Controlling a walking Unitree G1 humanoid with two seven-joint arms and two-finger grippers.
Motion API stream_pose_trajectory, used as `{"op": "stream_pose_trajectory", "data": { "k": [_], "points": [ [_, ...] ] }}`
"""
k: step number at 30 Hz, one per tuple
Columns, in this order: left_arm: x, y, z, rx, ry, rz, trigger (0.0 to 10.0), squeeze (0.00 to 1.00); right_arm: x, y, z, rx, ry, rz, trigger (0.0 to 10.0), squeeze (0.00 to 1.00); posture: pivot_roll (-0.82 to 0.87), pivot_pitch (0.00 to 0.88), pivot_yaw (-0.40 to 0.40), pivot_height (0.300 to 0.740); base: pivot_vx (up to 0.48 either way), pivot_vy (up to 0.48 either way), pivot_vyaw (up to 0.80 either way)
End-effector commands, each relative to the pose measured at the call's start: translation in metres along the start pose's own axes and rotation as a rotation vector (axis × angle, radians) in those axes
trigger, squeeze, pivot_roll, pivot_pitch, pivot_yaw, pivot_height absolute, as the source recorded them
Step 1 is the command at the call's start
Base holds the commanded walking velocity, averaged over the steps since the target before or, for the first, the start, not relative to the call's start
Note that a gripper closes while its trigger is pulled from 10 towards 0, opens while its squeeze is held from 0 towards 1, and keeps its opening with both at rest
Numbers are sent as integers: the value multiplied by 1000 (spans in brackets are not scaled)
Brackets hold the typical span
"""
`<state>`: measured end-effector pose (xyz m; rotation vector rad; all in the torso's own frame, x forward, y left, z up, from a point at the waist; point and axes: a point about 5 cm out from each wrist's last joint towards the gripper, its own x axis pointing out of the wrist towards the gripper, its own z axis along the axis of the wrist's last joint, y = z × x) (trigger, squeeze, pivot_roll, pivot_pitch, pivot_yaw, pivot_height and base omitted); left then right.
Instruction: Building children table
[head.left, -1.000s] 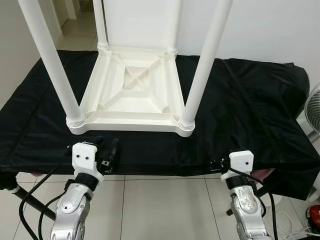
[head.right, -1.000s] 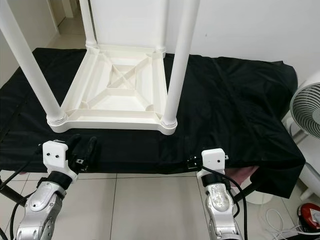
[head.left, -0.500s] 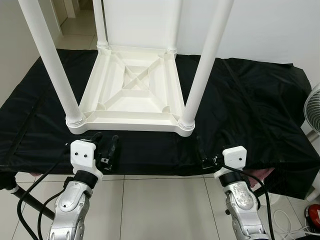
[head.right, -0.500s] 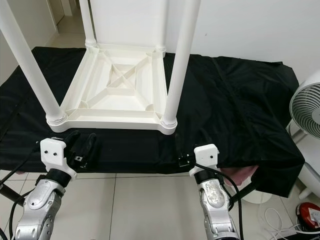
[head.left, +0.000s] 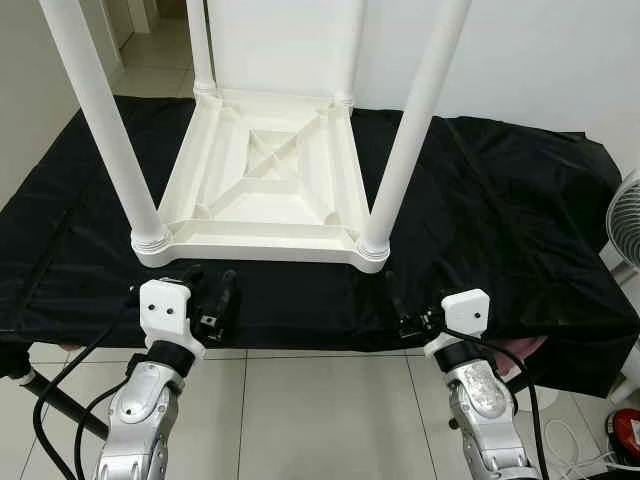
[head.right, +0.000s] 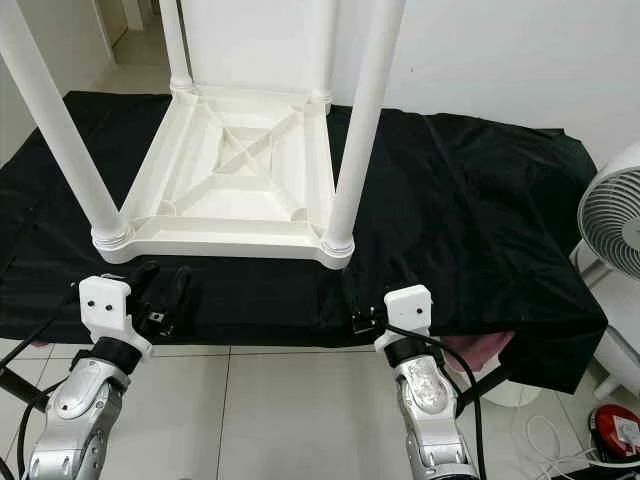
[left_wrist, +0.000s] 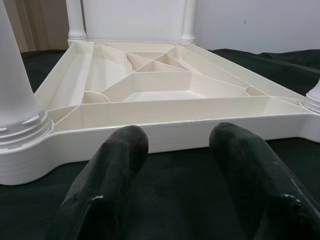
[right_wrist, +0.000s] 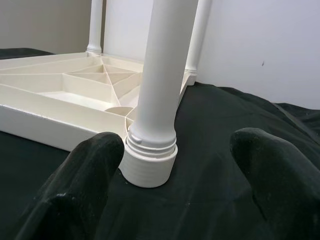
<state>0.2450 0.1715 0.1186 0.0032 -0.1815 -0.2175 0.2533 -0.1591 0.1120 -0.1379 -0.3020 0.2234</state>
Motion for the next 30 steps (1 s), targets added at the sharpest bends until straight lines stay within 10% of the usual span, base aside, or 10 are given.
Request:
{"op": "stream_pose_trajectory", "data": {
  "k": [1, 19, 20, 21, 22, 29, 30],
  "points": [
    [-2, 1, 1, -5, 3, 10, 10000, 0, -1, -1, 0, 4, 10, 0, 10000, 0, 21, 0, -66, 740, 0, 0, 0],
    [13, -5, 19, 17, -34, -32, 10000, 0, 42, 3, 18, -5, -2, 51, 10000, 0, 34, 0, -80, 740, 27, 0, 0],
    [15, -6, 22, 24, -44, -44, 10000, 0, 49, 2, 21, -8, -17, 43, 10000, 424, 34, 0, -81, 740, 0, 0, 0],
    [15, -6, 22, 24, -44, -44, 10000, 0, 49, 2, 21, -8, -17, 43, 10000, 424, 34, 0, -81, 740, 0, 0, 0],
    [18, -8, 25, 35, -54, -62, 10000, 0, 56, 2, 25, -6, -35, 37, 10000, 1000, 39, 0, -83, 740, 0, 0, 0],
    [23, -14, 33, 49, -73, -125, 10000, 0, 72, 1, 32, 13, -50, 7, 10000, 1000, 44, 0, -85, 740, 0, 0, 0],
    [23, -15, 34, 51, -75, -139, 10000, 0, 76, 1, 33, 19, -50, 6, 10000, 0, 44, 0, -84, 740, 0, 0, 0]
  ]
}}
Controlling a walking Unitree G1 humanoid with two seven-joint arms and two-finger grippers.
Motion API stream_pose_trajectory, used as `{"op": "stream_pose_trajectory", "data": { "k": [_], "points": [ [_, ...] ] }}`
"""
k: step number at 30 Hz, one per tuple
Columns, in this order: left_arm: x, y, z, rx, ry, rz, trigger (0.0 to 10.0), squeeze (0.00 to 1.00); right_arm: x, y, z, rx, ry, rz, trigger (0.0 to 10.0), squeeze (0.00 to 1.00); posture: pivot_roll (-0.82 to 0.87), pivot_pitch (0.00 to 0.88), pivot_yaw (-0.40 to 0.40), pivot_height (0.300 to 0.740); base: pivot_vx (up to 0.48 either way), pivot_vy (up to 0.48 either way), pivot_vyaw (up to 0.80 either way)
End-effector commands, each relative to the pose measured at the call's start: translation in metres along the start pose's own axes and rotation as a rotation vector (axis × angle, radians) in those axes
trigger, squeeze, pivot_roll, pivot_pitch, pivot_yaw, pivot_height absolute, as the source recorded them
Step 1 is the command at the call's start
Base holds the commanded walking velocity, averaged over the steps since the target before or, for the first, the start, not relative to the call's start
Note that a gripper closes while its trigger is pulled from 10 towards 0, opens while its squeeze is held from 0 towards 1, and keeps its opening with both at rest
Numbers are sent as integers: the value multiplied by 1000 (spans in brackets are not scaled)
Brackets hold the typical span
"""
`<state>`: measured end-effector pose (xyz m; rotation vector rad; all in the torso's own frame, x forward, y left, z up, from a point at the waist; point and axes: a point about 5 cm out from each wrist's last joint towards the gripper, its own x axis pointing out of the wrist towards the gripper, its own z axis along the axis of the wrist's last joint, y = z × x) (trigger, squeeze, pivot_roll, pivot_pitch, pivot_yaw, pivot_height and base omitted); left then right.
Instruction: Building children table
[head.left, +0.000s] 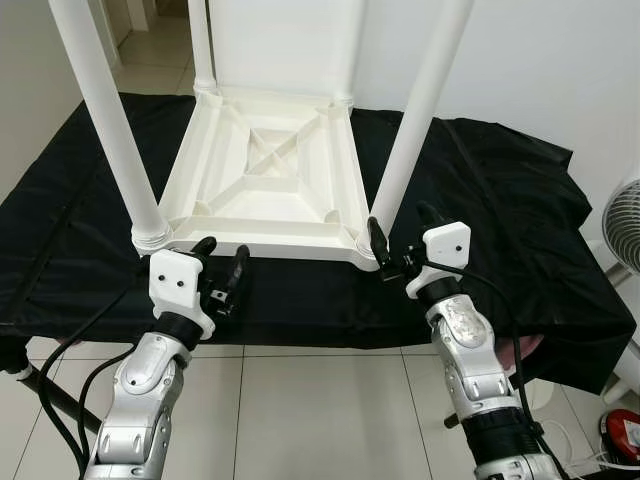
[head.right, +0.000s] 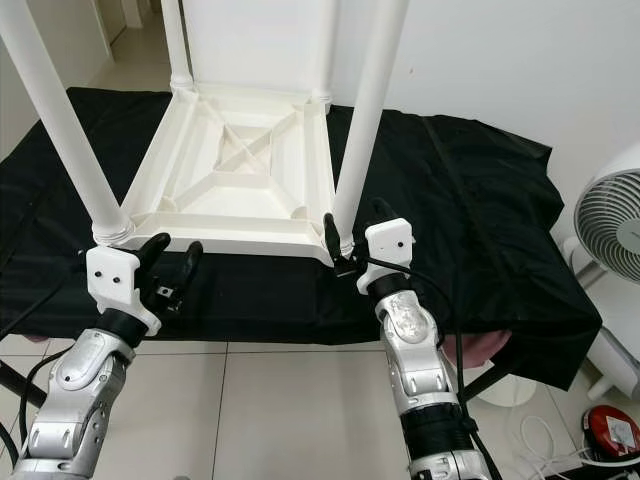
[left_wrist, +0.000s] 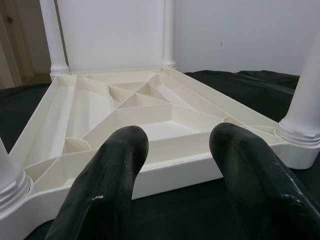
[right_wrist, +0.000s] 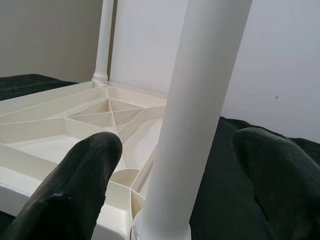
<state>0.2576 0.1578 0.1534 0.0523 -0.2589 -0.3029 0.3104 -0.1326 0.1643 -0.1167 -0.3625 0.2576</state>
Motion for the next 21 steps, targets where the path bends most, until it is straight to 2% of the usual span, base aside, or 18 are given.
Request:
{"op": "stream_pose_trajectory", "data": {
  "k": [1, 5, 9, 21],
  "points": [
    [3, -5, 3, 0, -4, -49, 10000, 0, 2, -4, -1, 0, 14, -21, 10000, 0, 44, 0, -84, 740, 0, 0, 0],
    [5, -19, 5, 19, 3, -142, 10000, 0, 20, -1, 2, 17, 20, -13, 10000, 0, 46, 0, -75, 740, 0, 0, 0],
    [6, -21, 5, 19, 4, -157, 10000, 0, 24, 0, 2, 35, 20, -14, 10000, 0, 46, 0, -75, 740, 0, 0, 0],
    [9, -25, 8, 31, 16, -180, 10000, 0, 52, 5, 5, 65, 26, -53, 10000, 0, 50, 0, -62, 740, 0, 0, 0]
  ]
}}
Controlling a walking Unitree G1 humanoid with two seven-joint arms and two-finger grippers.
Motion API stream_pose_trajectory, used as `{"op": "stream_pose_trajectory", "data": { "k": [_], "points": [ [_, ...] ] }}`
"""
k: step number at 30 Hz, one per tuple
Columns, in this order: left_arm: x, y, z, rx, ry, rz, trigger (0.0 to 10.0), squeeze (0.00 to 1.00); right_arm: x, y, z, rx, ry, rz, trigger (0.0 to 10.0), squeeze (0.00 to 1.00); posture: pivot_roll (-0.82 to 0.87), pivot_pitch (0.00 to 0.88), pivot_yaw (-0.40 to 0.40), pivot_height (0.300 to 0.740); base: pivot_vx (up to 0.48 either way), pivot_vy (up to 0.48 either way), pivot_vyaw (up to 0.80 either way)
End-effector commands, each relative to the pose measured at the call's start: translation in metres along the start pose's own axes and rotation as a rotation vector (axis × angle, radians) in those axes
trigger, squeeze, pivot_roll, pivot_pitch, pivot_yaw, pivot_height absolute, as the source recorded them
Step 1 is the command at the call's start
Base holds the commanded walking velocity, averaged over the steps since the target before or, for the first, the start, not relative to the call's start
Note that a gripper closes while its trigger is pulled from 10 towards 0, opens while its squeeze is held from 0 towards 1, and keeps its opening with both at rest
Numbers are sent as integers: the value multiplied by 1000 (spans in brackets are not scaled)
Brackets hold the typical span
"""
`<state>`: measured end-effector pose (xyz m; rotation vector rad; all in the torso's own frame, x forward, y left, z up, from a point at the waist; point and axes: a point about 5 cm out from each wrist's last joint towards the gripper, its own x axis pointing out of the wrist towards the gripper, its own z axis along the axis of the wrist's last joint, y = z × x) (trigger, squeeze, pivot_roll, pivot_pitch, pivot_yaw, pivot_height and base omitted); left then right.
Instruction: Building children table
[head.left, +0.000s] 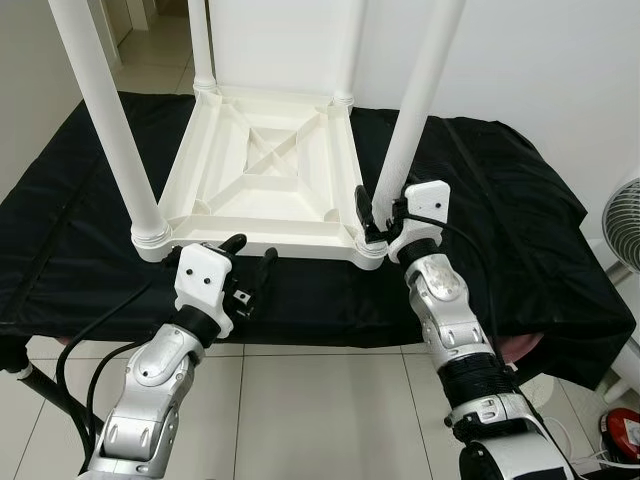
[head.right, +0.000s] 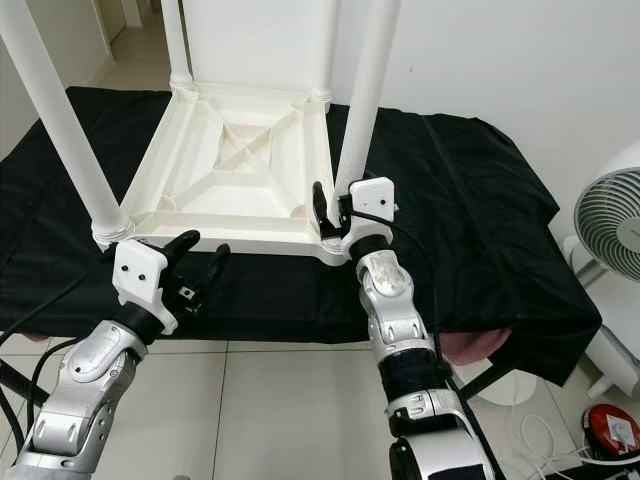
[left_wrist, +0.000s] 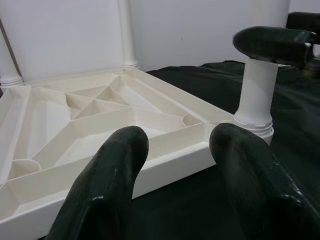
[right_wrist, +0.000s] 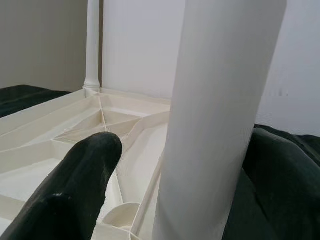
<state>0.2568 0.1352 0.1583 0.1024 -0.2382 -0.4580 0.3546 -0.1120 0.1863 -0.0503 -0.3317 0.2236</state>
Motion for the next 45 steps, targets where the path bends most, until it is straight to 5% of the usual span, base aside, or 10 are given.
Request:
{"op": "stream_pose_trajectory", "data": {
  "k": [1, 9, 25, 41, 45],
  "points": [
    [2, -3, 3, 5, -1, -22, 10000, 0, 7, 0, 2, 12, -1, -15, 10000, 0, 53, 0, -63, 740, 0, 0, 0],
    [1, -10, 1, 1, 19, -59, 10000, 0, 25, 2, 11, 30, -2, -32, 10000, 0, 58, 0, -62, 740, 0, 0, 0],
    [1, -21, -2, -1, 47, -111, 10000, 0, 34, -4, 8, 51, 29, -91, 10000, 0, 59, 0, -58, 740, 0, 0, 0],
    [1, -21, -2, 3, 53, -103, 10000, 0, 38, -10, 7, 204, 60, -108, 10000, 0, 55, 0, -65, 740, 0, 0, 0],
    [0, -22, -2, 4, 53, -98, 10000, 0, 40, -8, 7, 306, 76, -84, 10000, 0, 55, 0, -69, 740, 0, 0, 0]
  ]
}}
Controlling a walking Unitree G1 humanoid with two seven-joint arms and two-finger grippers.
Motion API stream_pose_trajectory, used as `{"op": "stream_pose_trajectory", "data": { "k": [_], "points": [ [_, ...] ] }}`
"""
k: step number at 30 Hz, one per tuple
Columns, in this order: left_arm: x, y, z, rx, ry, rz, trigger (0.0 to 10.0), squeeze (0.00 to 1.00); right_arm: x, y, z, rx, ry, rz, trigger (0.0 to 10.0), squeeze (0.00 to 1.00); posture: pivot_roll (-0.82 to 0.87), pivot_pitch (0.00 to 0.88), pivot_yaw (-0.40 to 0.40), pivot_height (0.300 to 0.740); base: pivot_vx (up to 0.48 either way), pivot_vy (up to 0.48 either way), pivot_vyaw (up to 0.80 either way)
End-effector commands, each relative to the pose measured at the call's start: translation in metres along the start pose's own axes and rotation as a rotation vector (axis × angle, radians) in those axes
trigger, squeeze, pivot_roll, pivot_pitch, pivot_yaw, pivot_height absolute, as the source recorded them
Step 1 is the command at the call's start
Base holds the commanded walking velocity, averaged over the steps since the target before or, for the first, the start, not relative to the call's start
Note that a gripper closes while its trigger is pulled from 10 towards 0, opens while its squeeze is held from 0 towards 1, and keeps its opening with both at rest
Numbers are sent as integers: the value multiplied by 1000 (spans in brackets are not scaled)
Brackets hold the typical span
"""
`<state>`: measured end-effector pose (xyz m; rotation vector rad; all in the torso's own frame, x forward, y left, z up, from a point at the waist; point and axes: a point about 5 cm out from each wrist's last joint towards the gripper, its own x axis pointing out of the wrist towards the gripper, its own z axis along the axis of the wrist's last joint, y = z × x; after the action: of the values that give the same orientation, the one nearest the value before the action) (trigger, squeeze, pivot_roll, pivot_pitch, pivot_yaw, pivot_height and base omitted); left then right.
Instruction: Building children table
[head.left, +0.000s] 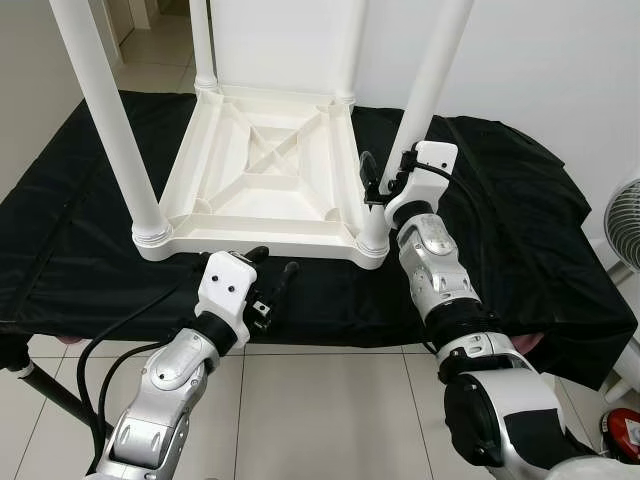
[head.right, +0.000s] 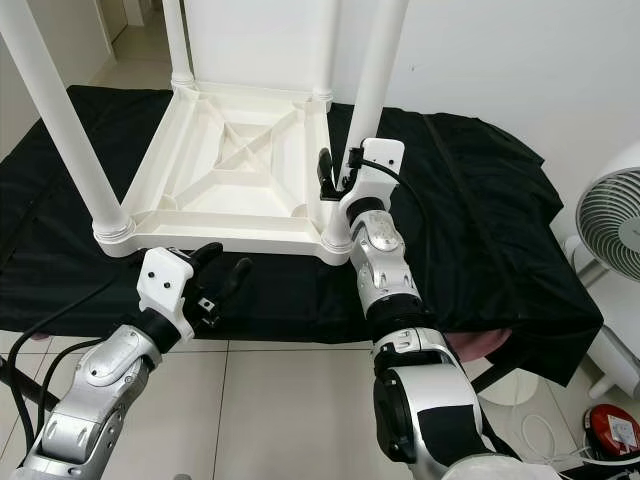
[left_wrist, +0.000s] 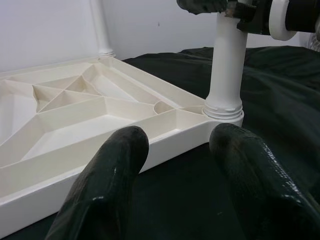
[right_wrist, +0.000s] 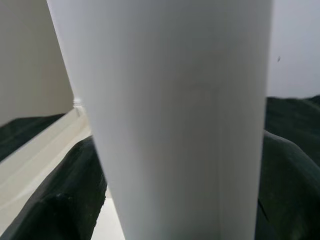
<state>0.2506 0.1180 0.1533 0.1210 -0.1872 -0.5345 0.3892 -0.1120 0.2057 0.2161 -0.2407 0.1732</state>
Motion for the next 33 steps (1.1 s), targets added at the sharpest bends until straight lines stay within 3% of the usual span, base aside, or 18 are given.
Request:
{"op": "stream_pose_trajectory", "data": {
  "k": [1, 10, 22, 24, 26, 27, 33],
  "points": [
    [-1, -3, 0, 7, 5, -16, 10000, 0, 3, 2, -1, 75, 26, 13, 10000, 0, 57, 0, -72, 740, 0, 0, 0],
    [-1, -3, 0, 9, 4, -6, 10000, 0, 5, -3, -2, 268, 63, 5, 10000, 0, 57, 0, -73, 740, 0, 0, 0],
    [-1, -3, 1, 8, 4, -7, 10000, 0, 3, -8, 1, 348, 59, -16, 10000, 0, 54, 0, -69, 740, 0, 0, 0],
    [0, -3, 1, 8, 4, -7, 10000, 0, 1, -10, -1, 416, 62, -27, 10000, 0, 53, 0, -67, 740, 0, 0, 0],
    [0, -3, 1, 8, 4, -7, 10000, 0, 1, -10, -1, 416, 62, -27, 10000, 0, 53, 0, -67, 740, 0, 0, 0],
    [0, -4, 1, 7, 3, -9, 10000, 0, 0, -12, -2, 492, 63, -41, 10000, 0, 53, 0, -67, 740, 0, 0, 0],
    [1, -3, 1, 8, 4, -11, 10000, 0, -1, -14, -2, 565, 58, -51, 10000, 0, 49, 0, -61, 740, 0, 0, 0]
  ]
}}
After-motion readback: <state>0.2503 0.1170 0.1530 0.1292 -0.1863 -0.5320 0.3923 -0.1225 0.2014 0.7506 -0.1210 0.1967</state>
